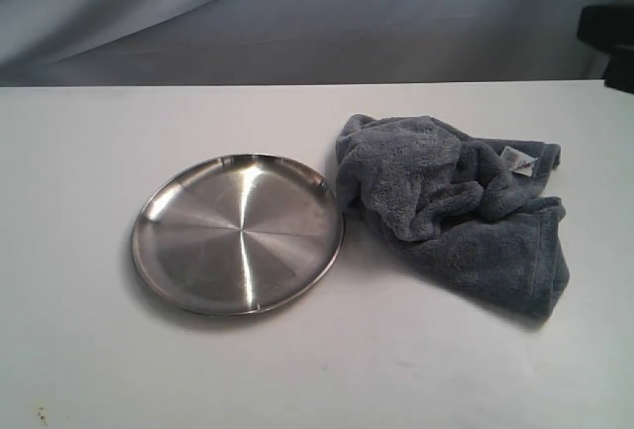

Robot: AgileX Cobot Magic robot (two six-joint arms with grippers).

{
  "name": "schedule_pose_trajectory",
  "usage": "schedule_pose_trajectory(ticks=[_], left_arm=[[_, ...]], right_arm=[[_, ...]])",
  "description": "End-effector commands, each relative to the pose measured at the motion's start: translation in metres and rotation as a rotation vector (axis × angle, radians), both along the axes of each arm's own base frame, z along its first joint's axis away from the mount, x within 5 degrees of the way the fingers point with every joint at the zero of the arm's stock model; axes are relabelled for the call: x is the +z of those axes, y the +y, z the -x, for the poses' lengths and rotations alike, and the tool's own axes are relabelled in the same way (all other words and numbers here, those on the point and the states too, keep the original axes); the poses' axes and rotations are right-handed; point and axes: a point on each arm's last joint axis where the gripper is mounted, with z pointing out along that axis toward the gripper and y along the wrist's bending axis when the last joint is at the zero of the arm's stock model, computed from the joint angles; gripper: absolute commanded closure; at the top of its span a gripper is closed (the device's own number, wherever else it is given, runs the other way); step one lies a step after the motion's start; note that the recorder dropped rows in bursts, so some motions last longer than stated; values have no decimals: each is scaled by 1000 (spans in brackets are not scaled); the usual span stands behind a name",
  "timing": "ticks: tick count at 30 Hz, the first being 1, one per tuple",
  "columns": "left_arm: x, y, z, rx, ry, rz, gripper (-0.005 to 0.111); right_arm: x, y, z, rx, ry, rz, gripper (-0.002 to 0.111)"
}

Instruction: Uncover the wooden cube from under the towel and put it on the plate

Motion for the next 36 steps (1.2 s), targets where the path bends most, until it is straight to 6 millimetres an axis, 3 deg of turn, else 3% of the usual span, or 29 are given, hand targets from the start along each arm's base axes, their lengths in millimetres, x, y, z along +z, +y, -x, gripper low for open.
schedule_pose_trajectory(ticks=[1,10,13,16,21,25,28,31,36], left_arm=[[-1,0,0,2,-7,4,107],[-1,0,0,2,-7,4,107],[-1,0,0,2,-7,4,107],[-1,0,0,2,-7,4,107],[-1,0,0,2,-7,4,107],[-1,0,0,2,-7,4,107],[-1,0,0,2,-7,4,107],[-1,0,0,2,-7,4,107],[-1,0,0,2,-7,4,107]], right_arm=[[-10,3,-10,37,52,4,108],[-12,16,-10,144,-24,126,108],[-11,23,-14,196,-74,43,108],[-22,21,-23,138,-101,-70,108],[-50,9,-41,-67,-59,69,108],[-62,17,-43,-100,-31,354,108],[-60,37,-41,-50,47,453,108],[-47,54,-43,-28,146,425,108],[-36,63,-44,-20,189,387,108]])
